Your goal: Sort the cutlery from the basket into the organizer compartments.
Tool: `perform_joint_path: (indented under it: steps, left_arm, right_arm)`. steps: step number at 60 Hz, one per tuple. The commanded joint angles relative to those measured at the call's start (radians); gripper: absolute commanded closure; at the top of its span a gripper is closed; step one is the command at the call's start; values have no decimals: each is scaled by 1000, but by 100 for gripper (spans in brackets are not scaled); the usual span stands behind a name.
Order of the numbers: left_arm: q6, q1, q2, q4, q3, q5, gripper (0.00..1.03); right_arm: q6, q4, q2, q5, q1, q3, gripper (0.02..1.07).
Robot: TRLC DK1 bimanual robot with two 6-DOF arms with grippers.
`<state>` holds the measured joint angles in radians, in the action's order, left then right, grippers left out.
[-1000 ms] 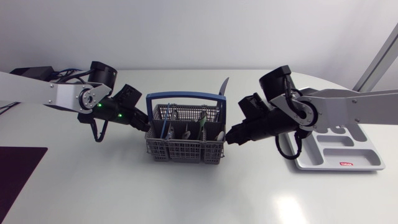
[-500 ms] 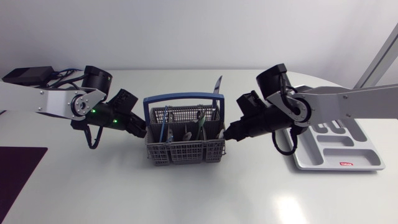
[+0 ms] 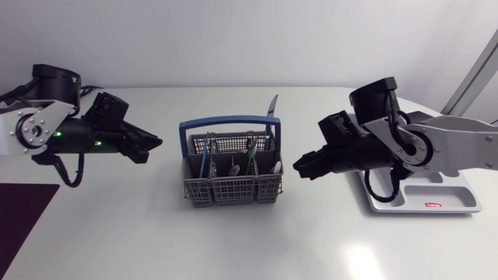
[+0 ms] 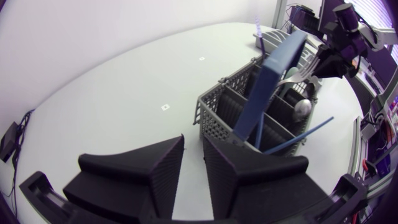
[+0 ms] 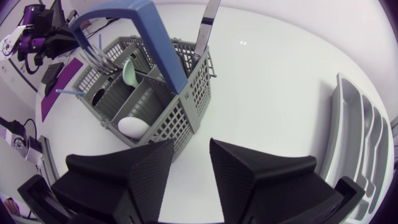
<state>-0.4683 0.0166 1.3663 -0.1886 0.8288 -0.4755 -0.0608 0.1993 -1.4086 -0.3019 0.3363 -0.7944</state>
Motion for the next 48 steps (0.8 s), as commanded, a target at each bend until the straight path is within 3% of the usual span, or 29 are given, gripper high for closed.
perform_joint_path:
  steps: [1,12,29,38,48]
  left_arm:
    - [-39,19,-124,-11,-73,-20,72]
    - [-49,141,-326,-32,-163,-17,64]
    - [-64,318,-365,-74,-177,5,53]
    - [-93,391,-309,-12,-201,54,49]
    - [-110,419,-242,58,-223,75,46]
  right_arm:
    - [-34,6,51,15,-8,47,51]
    - [-65,42,158,24,-8,92,46]
    - [-97,81,252,24,17,119,37]
    - [-100,84,263,24,46,132,37]
    - [-105,84,258,26,63,139,37]
